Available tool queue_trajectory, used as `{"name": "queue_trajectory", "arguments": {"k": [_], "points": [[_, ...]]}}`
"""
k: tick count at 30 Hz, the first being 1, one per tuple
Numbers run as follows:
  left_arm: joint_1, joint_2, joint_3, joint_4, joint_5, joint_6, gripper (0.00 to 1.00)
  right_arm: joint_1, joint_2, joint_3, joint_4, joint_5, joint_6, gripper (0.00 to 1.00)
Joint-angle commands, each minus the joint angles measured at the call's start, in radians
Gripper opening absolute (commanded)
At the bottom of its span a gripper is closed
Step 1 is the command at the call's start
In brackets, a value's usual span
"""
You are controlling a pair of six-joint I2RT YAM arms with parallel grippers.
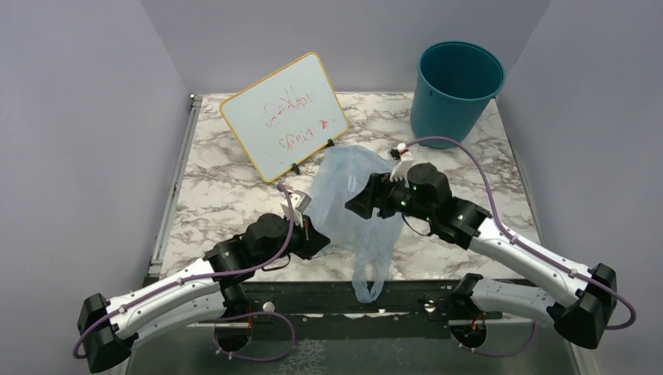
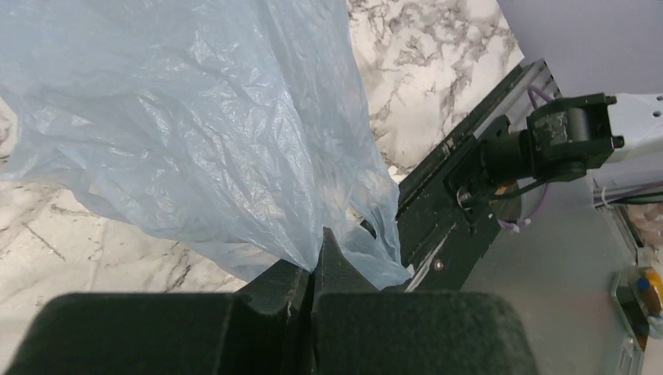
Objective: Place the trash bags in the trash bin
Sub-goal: Unfold the trash bag at the center of the board.
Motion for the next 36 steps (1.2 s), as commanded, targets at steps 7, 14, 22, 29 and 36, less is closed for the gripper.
{"name": "queue_trajectory", "arguments": {"k": [7, 14, 22, 29, 36], "points": [[-0.002, 0.018, -0.05, 0.191, 0.179, 0.005, 0.0, -0.002, 0.133, -0.27, 0.614, -0.318, 0.574, 0.76], [-0.002, -0.002, -0.104, 0.185, 0.125, -0.014, 0.0, -0.001, 0.206, -0.254, 0.645, -0.35, 0.59, 0.73], [-0.002, -0.068, -0.112, 0.137, 0.068, -0.02, 0.0, -0.001, 0.17, -0.247, 0.584, -0.354, 0.591, 0.71], [-0.002, -0.009, -0.122, 0.211, 0.146, -0.008, 0.0, 0.0, 0.311, -0.202, 0.686, -0.5, 0.585, 0.69], [-0.002, 0.034, -0.107, 0.213, 0.123, -0.002, 0.0, 0.005, 0.353, -0.172, 0.684, -0.53, 0.576, 0.61]]}}
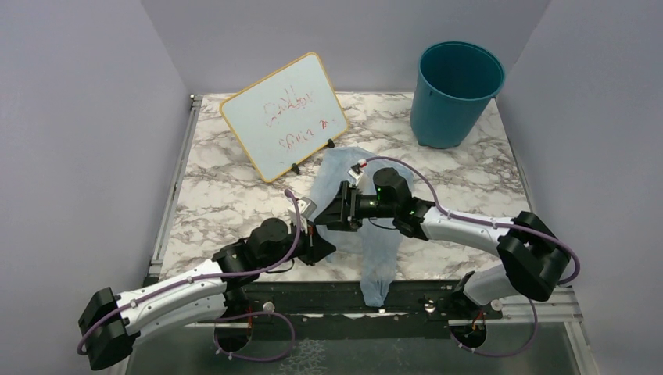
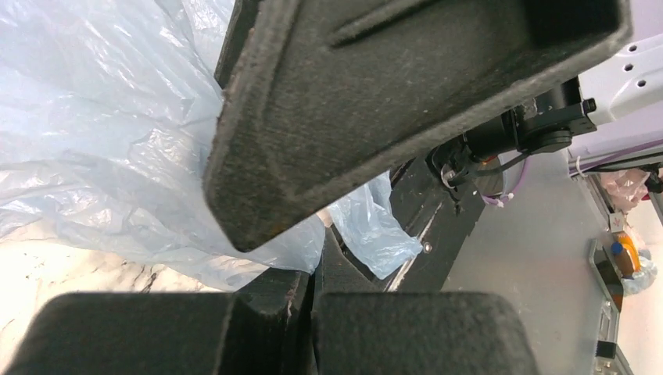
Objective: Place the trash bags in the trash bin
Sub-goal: Unfold the trash bag at the center of the board.
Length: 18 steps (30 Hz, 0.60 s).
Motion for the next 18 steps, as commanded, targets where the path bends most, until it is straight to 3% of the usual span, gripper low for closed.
{"name": "queue_trajectory", "arguments": {"k": [1, 4, 9, 11, 14, 16, 18], "points": [[-0.002, -0.006, 0.009, 0.031, -0.004, 0.011, 0.0, 0.004, -0.027, -0.003, 0.06, -0.016, 0.002, 0.58], [-0.003, -0.021, -0.002, 0.03, -0.021, 0.0, 0.0, 0.004, -0.045, -0.019, 0.055, -0.006, 0.008, 0.53], [-0.002, -0.032, -0.014, 0.05, 0.006, -0.003, 0.0, 0.004, 0.011, 0.025, -0.007, -0.072, -0.038, 0.57], [-0.002, -0.032, -0.015, 0.064, 0.021, -0.005, 0.0, 0.006, 0.043, 0.03, 0.021, -0.097, -0.03, 0.52], [-0.002, -0.031, -0.009, 0.051, 0.019, -0.005, 0.02, 0.006, 0.052, 0.036, 0.082, -0.098, -0.02, 0.37], [-0.002, -0.035, -0.014, 0.044, 0.01, -0.007, 0.19, 0.006, 0.008, 0.027, 0.072, 0.015, -0.024, 0.24], [-0.002, -0.051, -0.032, 0.055, -0.009, -0.02, 0.29, 0.006, -0.04, -0.015, 0.085, 0.128, 0.011, 0.13]]}}
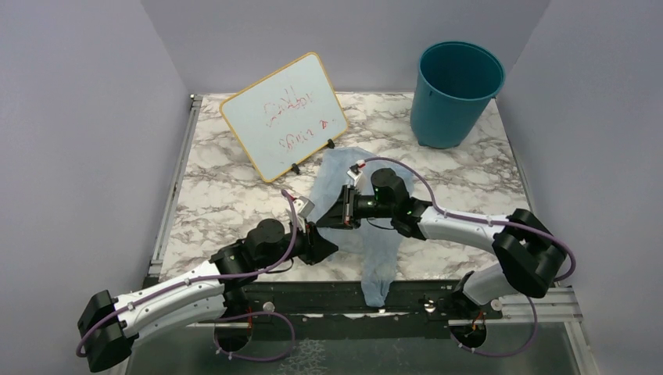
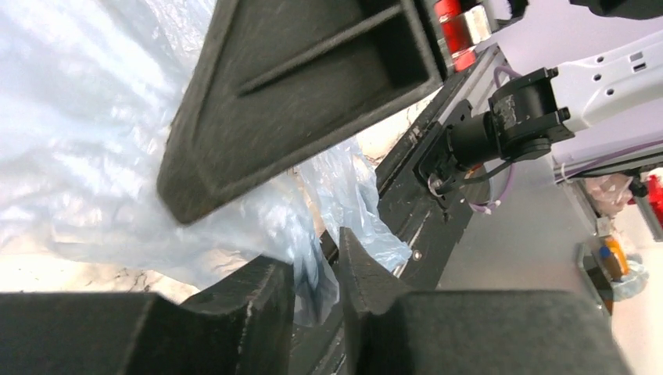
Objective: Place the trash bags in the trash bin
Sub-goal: Unfold the trash bag at the center of the board.
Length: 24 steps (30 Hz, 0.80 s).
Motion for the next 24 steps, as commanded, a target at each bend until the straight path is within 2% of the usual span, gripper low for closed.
{"name": "queue_trajectory", "arguments": {"k": [1, 3, 6, 11, 15, 19, 24], "points": [[-0.002, -0.039, -0.042, 0.043, -0.019, -0.027, 0.36, 0.005, -0.1, -0.037, 0.082, 0.189, 0.033, 0.1], [-0.002, -0.059, -0.07, 0.086, -0.023, -0.048, 0.48, 0.005, -0.125, -0.044, 0.086, 0.221, 0.054, 0.06], [-0.002, -0.077, -0.124, 0.187, -0.026, -0.075, 0.58, 0.005, -0.133, -0.043, 0.085, 0.234, 0.079, 0.03], [-0.002, -0.051, -0.137, 0.295, -0.043, -0.075, 0.61, 0.005, -0.099, -0.041, 0.127, 0.185, 0.117, 0.02], [-0.002, -0.047, -0.102, 0.299, -0.059, -0.028, 0.63, 0.005, -0.077, -0.042, 0.138, 0.168, 0.118, 0.02], [-0.002, -0.055, -0.094, 0.295, -0.097, -0.008, 0.73, 0.005, -0.072, -0.039, 0.14, 0.16, 0.117, 0.02], [-0.002, -0.019, -0.087, 0.3, -0.082, 0.002, 0.74, 0.005, -0.084, -0.037, 0.125, 0.172, 0.114, 0.02]]}}
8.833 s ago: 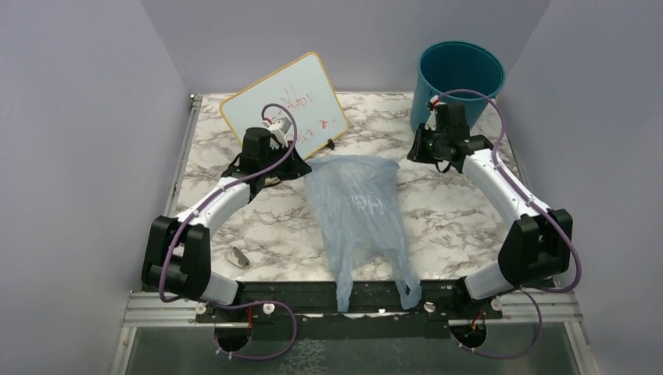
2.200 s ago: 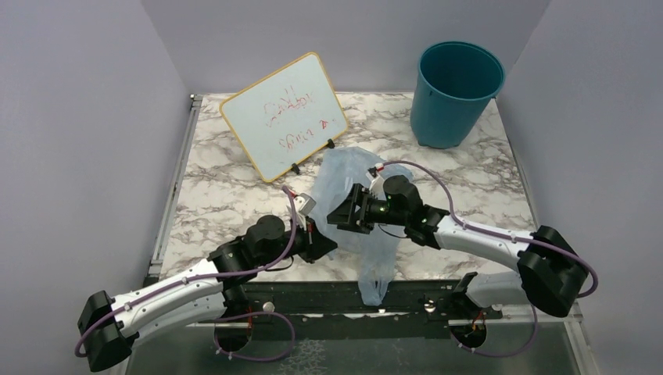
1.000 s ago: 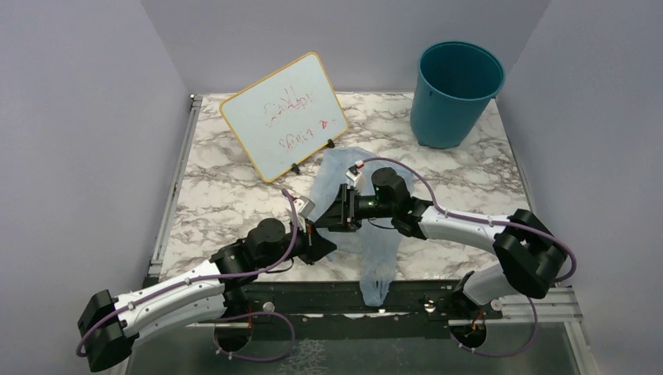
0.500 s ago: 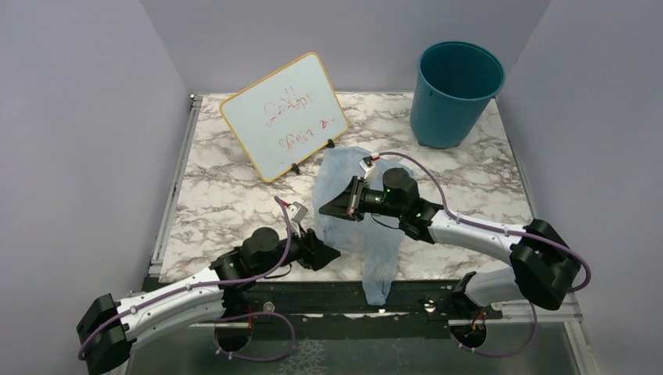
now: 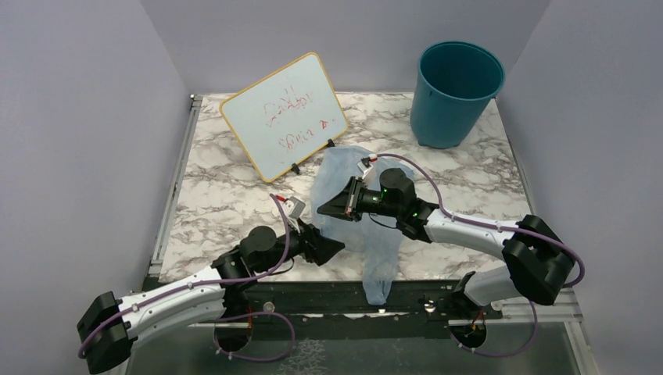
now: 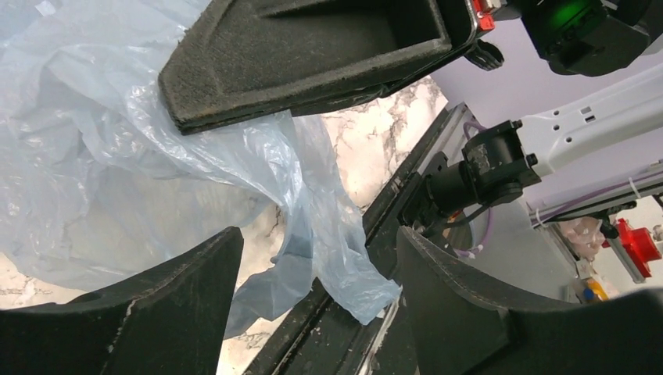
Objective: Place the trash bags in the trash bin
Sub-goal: Unfold the trash bag at the center of the board.
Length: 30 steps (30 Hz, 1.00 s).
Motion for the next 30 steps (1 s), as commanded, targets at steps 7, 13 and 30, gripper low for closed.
{"name": "queue_trajectory", "arguments": {"k": [7, 13, 30], "points": [[-0.002, 0.104, 0.018, 0.232, -0.039, 0.01, 0.74, 0.003, -0.006, 0.026, -0.02, -0.02, -0.043, 0.03], [-0.002, 0.151, 0.047, 0.236, -0.002, 0.019, 0.34, -0.007, -0.023, 0.035, -0.078, 0.016, -0.078, 0.03], [-0.002, 0.192, 0.037, 0.184, 0.055, -0.006, 0.0, -0.034, -0.045, 0.076, -0.146, 0.015, -0.149, 0.06]]}}
